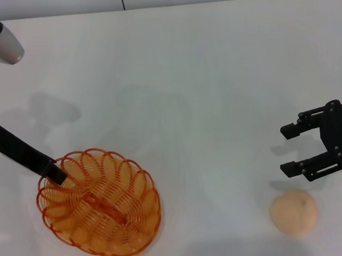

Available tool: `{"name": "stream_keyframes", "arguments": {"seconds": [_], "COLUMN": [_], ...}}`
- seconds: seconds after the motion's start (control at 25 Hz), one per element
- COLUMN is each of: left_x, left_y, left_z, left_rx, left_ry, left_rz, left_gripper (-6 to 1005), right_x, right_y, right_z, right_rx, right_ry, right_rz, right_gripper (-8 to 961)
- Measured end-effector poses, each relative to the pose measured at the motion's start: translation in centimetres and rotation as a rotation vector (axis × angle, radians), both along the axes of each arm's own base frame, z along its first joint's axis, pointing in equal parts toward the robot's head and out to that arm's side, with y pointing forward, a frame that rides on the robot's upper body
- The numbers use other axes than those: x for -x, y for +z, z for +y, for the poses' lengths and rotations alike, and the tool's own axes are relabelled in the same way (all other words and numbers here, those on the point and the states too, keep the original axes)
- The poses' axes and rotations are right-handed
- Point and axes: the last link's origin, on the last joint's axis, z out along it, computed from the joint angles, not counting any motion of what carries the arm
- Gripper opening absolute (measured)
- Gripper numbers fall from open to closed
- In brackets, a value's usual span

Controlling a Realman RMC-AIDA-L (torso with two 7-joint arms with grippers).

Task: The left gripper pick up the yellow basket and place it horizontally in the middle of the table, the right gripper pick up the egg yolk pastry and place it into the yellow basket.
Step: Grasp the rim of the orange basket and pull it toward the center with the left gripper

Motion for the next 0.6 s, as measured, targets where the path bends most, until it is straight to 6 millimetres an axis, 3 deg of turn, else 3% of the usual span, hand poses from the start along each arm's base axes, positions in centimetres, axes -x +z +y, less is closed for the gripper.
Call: {"name": "stream_keyframes", "arguments": {"seconds": [0.6], "left_x": [-0.91], "left_y": [0.84], "left_z": [0.88], "left_rx": [-0.036], "left_ry": [-0.022], "left_rz": [-0.039], "left_gripper": [99], "right_x": [0.00], "right_y": [0.08], "right_z": [0.05], "right_rx": [-0.005], "right_ry": [0.000], "right_rz": [0.001], "right_gripper": [759]}}
